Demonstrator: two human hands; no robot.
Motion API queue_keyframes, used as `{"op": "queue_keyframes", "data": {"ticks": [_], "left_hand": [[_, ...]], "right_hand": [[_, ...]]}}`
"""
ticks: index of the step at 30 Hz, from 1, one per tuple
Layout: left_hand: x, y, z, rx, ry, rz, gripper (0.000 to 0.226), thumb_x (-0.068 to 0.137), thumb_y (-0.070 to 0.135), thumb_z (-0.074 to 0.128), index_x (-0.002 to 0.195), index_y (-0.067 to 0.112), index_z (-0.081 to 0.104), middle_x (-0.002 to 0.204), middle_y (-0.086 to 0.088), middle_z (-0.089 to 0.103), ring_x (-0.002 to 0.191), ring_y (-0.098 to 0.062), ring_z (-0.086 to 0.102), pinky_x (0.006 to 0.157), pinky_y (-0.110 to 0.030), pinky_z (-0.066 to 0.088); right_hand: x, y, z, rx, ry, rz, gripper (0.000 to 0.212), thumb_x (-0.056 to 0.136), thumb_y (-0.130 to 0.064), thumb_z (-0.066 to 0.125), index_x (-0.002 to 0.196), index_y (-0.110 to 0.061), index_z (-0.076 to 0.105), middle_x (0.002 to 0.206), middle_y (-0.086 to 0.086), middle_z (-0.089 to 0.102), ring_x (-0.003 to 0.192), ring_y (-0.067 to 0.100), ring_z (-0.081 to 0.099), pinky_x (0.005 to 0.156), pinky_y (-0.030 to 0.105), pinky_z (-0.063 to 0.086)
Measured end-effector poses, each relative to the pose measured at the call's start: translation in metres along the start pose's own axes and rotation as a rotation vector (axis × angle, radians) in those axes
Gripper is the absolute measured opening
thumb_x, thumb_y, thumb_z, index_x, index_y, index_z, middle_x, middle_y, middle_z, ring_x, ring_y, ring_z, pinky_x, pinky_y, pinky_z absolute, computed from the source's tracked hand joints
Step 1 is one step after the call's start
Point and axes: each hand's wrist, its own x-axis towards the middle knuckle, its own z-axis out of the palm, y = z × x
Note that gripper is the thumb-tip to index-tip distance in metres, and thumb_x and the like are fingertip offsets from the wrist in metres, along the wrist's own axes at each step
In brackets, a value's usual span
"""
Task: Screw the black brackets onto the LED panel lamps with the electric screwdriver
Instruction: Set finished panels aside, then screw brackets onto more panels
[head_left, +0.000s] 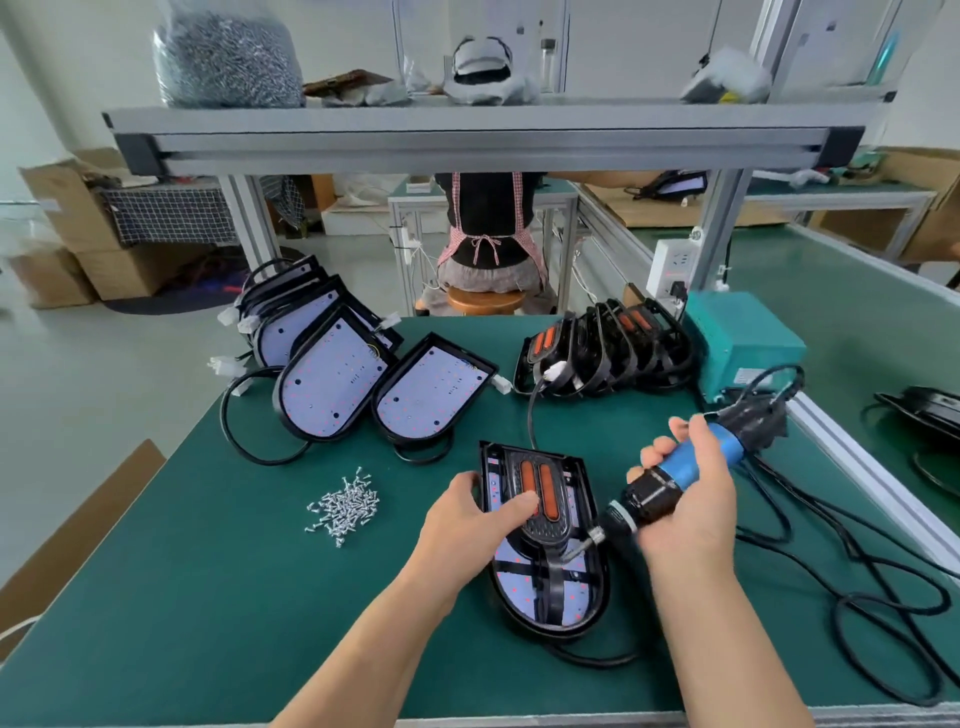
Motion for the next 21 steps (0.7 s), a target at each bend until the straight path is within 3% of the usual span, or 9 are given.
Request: {"op": "queue_keyframes", "data": {"ticks": [3, 6, 8, 10, 16, 21], "left_hand": [[0.004, 0.000, -0.009, -0.012, 0.016, -0.033, 0.078, 0.075, 0.067, 0.065, 0.137, 0.023, 0.049, 0.121, 0.005, 0.066, 0.106, -0.013, 0.064, 0.093, -0.034, 0.051], [0.017, -0.004, -0.029, 0.068, 0.291, 0.025, 0.036, 0.088, 0.050, 0.061, 0.110, 0.022, 0.065, 0.084, 0.005, 0.072, 0.078, -0.015, 0.067, 0.075, -0.035, 0.055], [0.028, -0.007, -0.052, 0.177, 0.502, 0.067, 0.009, 0.090, 0.032, 0.061, 0.086, 0.027, 0.067, 0.072, 0.008, 0.068, 0.070, -0.016, 0.063, 0.068, -0.034, 0.053], [0.040, -0.012, -0.078, 0.280, 0.622, 0.051, 0.015, 0.087, 0.021, 0.060, 0.074, 0.027, 0.064, 0.072, 0.012, 0.066, 0.076, -0.019, 0.063, 0.064, -0.032, 0.048], [0.073, -0.028, -0.115, 0.445, 0.563, -0.126, 0.004, 0.083, 0.017, 0.067, 0.087, 0.018, 0.066, 0.096, -0.004, 0.068, 0.095, -0.028, 0.061, 0.075, -0.036, 0.051], [0.080, -0.027, -0.114, 0.540, 0.539, -0.138, 0.006, 0.086, 0.019, 0.070, 0.088, 0.016, 0.065, 0.104, -0.008, 0.065, 0.097, -0.030, 0.060, 0.076, -0.036, 0.049]], "right_hand": [[0.006, 0.012, -0.013, 0.047, 0.014, 0.037, 0.020, 0.098, -0.037, 0.060, 0.091, -0.018, 0.057, 0.069, -0.007, 0.049, 0.055, 0.007, 0.048, 0.054, 0.020, 0.035], [0.012, 0.016, -0.017, 0.127, -0.012, 0.080, 0.023, 0.097, -0.040, 0.060, 0.089, -0.018, 0.058, 0.066, -0.008, 0.048, 0.053, 0.006, 0.046, 0.050, 0.019, 0.037], [0.014, 0.016, -0.019, 0.157, -0.020, 0.087, 0.027, 0.095, -0.043, 0.061, 0.090, -0.017, 0.059, 0.066, -0.007, 0.049, 0.053, 0.007, 0.046, 0.049, 0.019, 0.036], [0.016, 0.017, -0.022, 0.184, -0.023, 0.096, 0.031, 0.095, -0.047, 0.060, 0.091, -0.016, 0.060, 0.067, -0.007, 0.050, 0.054, 0.007, 0.047, 0.051, 0.021, 0.036], [0.016, 0.015, -0.022, 0.214, -0.023, 0.141, 0.037, 0.095, -0.051, 0.057, 0.098, -0.015, 0.061, 0.069, -0.006, 0.053, 0.054, 0.008, 0.050, 0.056, 0.023, 0.036], [0.016, 0.015, -0.023, 0.215, -0.023, 0.132, 0.038, 0.095, -0.050, 0.057, 0.104, -0.013, 0.060, 0.067, -0.008, 0.055, 0.052, 0.008, 0.050, 0.051, 0.022, 0.038]]}}
